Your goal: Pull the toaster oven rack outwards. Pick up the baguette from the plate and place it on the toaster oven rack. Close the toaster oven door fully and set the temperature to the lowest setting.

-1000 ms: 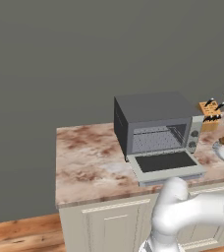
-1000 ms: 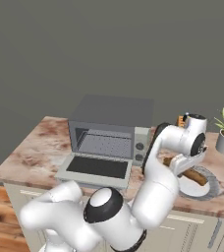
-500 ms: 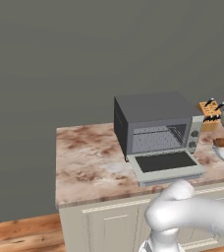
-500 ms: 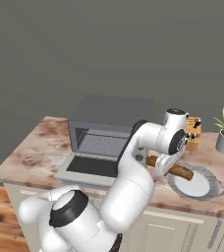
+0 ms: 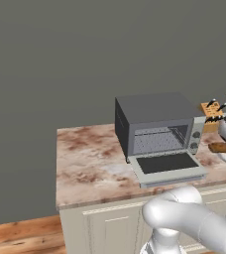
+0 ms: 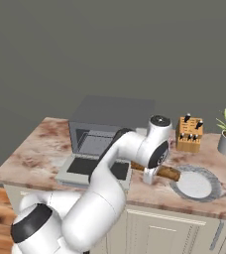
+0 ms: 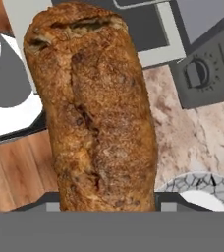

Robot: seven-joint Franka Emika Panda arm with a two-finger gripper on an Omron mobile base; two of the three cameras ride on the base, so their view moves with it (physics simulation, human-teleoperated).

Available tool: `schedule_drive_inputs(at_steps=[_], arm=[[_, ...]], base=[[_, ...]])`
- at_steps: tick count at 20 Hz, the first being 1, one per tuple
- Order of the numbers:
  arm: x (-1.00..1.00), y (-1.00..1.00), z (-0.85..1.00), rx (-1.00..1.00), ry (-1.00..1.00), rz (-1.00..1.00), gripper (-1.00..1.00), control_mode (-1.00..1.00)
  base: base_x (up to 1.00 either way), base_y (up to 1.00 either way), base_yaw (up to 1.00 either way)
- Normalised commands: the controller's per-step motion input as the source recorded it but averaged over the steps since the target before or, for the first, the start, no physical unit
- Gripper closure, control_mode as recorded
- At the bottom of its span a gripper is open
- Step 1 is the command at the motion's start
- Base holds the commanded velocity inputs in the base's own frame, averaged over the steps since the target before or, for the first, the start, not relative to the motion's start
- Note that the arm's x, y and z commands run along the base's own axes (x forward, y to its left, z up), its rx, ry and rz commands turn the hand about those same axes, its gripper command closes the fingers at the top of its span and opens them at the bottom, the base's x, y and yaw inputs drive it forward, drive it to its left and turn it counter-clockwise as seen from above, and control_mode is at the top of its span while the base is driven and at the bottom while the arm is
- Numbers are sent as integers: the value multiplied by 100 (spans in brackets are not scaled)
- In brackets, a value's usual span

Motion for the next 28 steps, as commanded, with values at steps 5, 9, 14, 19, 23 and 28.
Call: schedule_drive_inputs(at_steps=[5, 9, 14, 19, 23, 28], arm=[[6, 51, 39, 0, -17, 15, 100, -100], [17, 64, 11, 0, -6, 11, 100, -100], [23, 69, 0, -1, 0, 4, 100, -100], [31, 38, 0, 0, -1, 4, 100, -100], [38, 21, 0, 0, 0, 2, 100, -100], [27, 31, 0, 0, 0, 2, 100, -100]], base=[[0, 0, 0], [0, 0, 0], [0, 0, 0], [0, 0, 0], [0, 0, 0], [0, 0, 0]])
